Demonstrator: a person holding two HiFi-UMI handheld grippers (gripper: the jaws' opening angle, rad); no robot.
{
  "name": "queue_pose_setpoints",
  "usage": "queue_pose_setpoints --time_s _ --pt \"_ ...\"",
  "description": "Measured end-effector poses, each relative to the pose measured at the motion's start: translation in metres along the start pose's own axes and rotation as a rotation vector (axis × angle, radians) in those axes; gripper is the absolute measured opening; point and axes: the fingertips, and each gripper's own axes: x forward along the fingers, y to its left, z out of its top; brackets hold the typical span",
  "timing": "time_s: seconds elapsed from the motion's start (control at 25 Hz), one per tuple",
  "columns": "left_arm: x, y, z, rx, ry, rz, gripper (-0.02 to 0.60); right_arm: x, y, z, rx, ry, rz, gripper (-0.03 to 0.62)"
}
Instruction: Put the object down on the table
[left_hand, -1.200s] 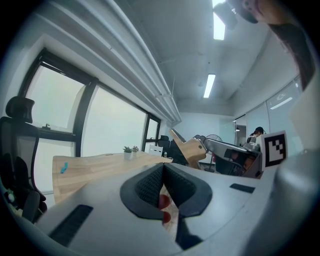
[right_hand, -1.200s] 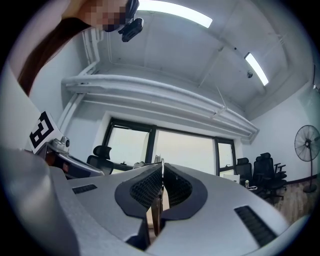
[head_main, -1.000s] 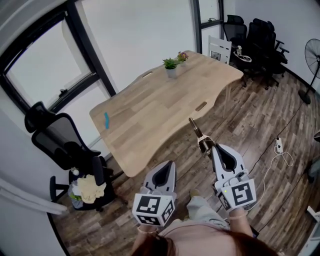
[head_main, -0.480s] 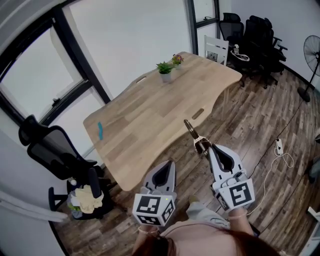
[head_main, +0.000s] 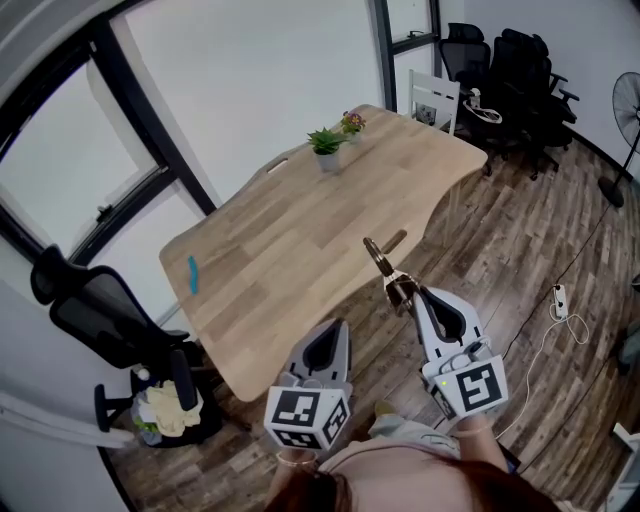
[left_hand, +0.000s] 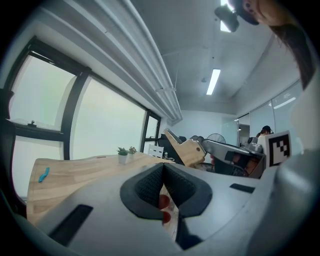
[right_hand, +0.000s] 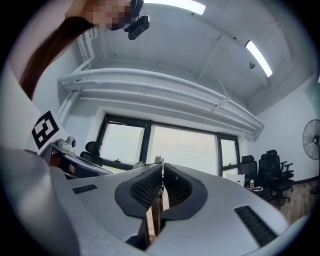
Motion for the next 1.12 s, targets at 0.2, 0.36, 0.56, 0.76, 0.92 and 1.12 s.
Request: queue_pose_setpoints --time_s 0.2,0.36,0.56,0.76,0.92,1.12 --pt "0.027 0.007 0.006 -0.001 -0.003 0.017 0.002 0.023 -0.019 -0.004 -0.001 -0.009 0.021 0.006" --pt "0.046 0.010 0.010 0.004 -0.012 0.033 0.002 0.037 -0.032 -0.008 -0.009 -0.015 0.041 0.006" --pt "0.059 0.015 0.011 -0.003 -0.006 0.067 0.002 0.056 -0.040 -0.012 -0.007 -0.013 0.073 0.006" --pt "0.065 0.025 0.007 -0.011 0.011 0.098 0.002 0.075 -0.039 -0.018 -0.005 -0.009 0.108 0.006" --pt "0.073 0.033 0.009 -0.011 0.015 0.109 0.002 0.088 -0.041 -0.022 -0.002 -0.009 0.121 0.006" --pt "0.089 0.044 0.014 -0.009 0.011 0.106 0.002 0.105 -0.045 -0.026 0.015 -0.003 0.117 0.006"
